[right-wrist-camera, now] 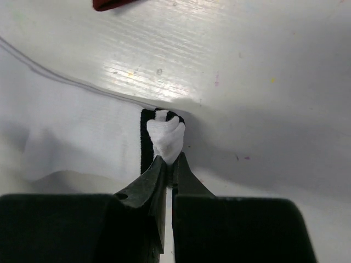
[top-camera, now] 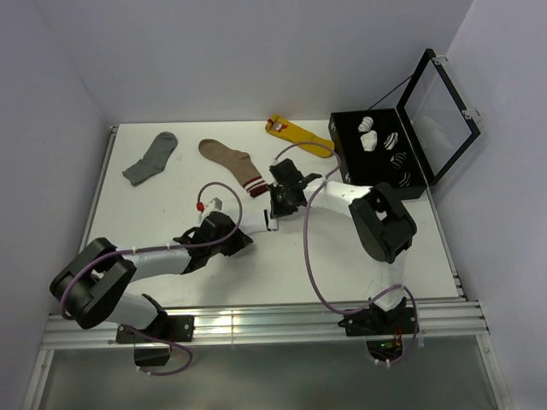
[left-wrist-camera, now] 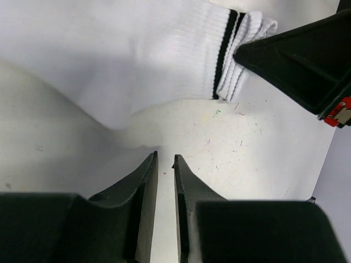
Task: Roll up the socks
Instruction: Roll the sock at the center of the board.
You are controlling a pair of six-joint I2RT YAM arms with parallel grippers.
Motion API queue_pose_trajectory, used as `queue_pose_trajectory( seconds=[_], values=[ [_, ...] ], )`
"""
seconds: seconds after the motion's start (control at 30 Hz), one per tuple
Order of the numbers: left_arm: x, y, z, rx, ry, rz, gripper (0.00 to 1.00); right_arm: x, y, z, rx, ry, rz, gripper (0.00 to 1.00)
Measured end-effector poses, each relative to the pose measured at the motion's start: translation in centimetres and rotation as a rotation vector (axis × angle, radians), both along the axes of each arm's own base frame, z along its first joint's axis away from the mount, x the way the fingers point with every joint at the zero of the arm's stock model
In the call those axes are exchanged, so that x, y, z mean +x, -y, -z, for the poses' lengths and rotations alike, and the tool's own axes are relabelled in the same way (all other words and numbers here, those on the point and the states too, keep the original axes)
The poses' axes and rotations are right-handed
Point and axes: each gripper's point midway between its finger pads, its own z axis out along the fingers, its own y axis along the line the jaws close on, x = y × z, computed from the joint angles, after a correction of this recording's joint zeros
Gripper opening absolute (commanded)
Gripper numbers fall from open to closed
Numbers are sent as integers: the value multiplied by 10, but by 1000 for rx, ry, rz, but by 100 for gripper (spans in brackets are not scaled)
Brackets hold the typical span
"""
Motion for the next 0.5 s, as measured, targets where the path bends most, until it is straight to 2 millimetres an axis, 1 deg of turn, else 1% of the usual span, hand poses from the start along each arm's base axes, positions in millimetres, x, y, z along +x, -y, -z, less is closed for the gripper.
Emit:
queue_pose_trajectory(
  seconds=[0.13, 0.3, 0.5],
  values=[
    [0, -3, -3, -9, 4, -19, 23, 1, 4, 0, -178, 27, -1, 0],
    [4, -2, -3, -10, 14, -29, 23, 0, 4, 0, -333, 38, -9, 0],
    [16, 10, 1, -12, 41, -36, 27, -1, 5, 1, -422, 22, -12, 0]
  ],
)
